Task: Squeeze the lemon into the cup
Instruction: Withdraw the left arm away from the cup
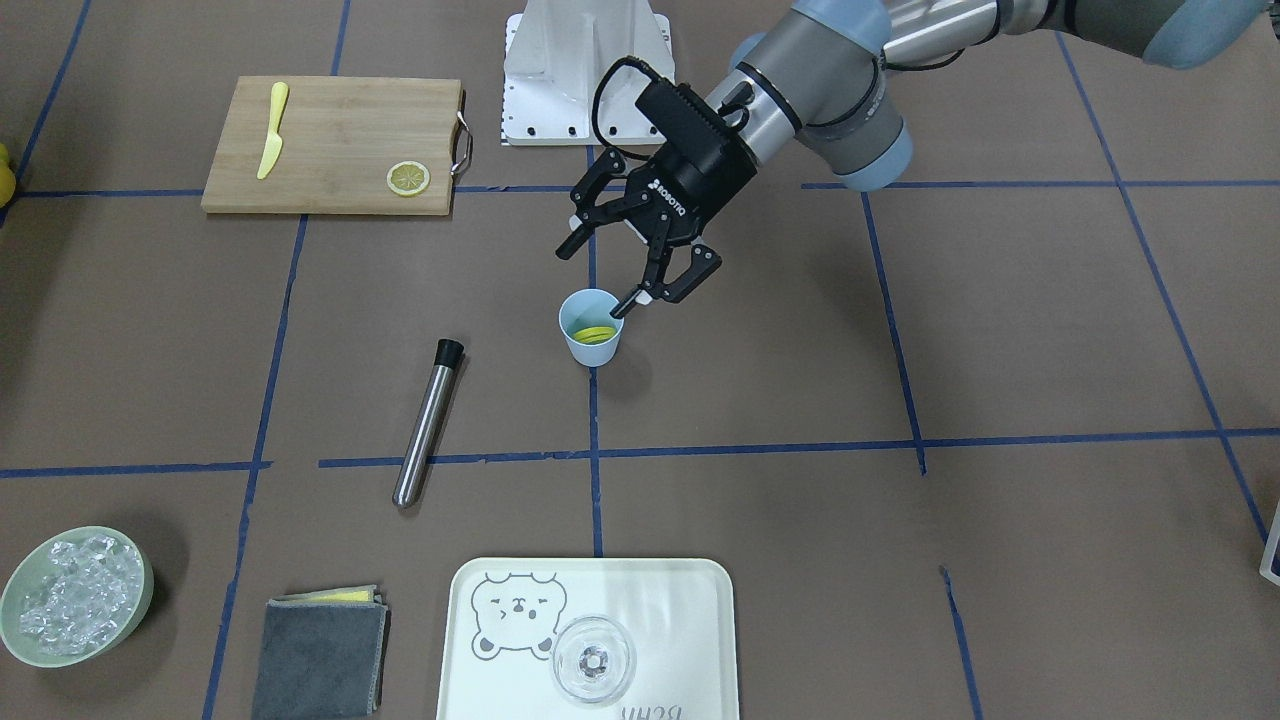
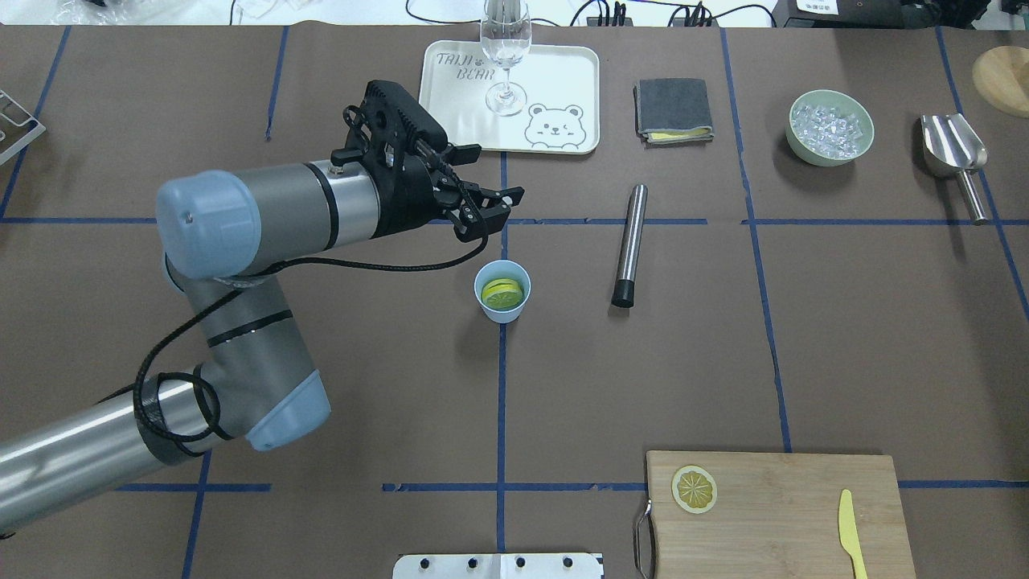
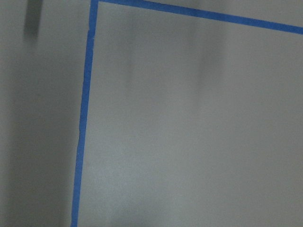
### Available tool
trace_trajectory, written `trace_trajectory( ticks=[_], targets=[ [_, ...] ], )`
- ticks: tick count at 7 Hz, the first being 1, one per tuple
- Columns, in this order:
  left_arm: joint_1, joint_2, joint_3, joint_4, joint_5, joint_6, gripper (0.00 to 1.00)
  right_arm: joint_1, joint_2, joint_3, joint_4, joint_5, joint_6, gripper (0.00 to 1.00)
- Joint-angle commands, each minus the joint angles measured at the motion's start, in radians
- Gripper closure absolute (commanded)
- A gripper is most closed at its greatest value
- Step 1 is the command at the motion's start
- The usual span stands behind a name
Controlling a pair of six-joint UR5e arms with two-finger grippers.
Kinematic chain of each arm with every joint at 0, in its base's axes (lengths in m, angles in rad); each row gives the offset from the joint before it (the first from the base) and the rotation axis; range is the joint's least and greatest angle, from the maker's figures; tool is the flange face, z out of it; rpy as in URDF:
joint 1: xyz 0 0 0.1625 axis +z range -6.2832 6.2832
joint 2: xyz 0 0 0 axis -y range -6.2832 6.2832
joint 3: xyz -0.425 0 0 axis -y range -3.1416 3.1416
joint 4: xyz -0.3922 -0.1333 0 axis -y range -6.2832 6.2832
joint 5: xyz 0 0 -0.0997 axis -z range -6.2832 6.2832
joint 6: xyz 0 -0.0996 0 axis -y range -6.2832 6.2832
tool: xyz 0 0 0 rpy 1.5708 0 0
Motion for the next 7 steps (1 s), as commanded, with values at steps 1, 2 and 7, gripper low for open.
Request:
trace_trajectory(
  ticks=[1,2,7],
  targets=[
    [-0.15,0.032,-0.101,0.464,-0.264,-0.003,0.16,0.0,0.001,-0.003,0.0,0.0,0.0,0.0],
    [-0.199,0.042,-0.167,0.631,-0.271,-0.001,0.0,0.0,0.001,-0.008,0.0,0.002,-0.002,0.0],
    [-0.278,0.143,-0.204,0.538,-0.266,0.077,0.0,0.0,0.001,-0.011,0.0,0.003,-0.003,0.0]
  ],
)
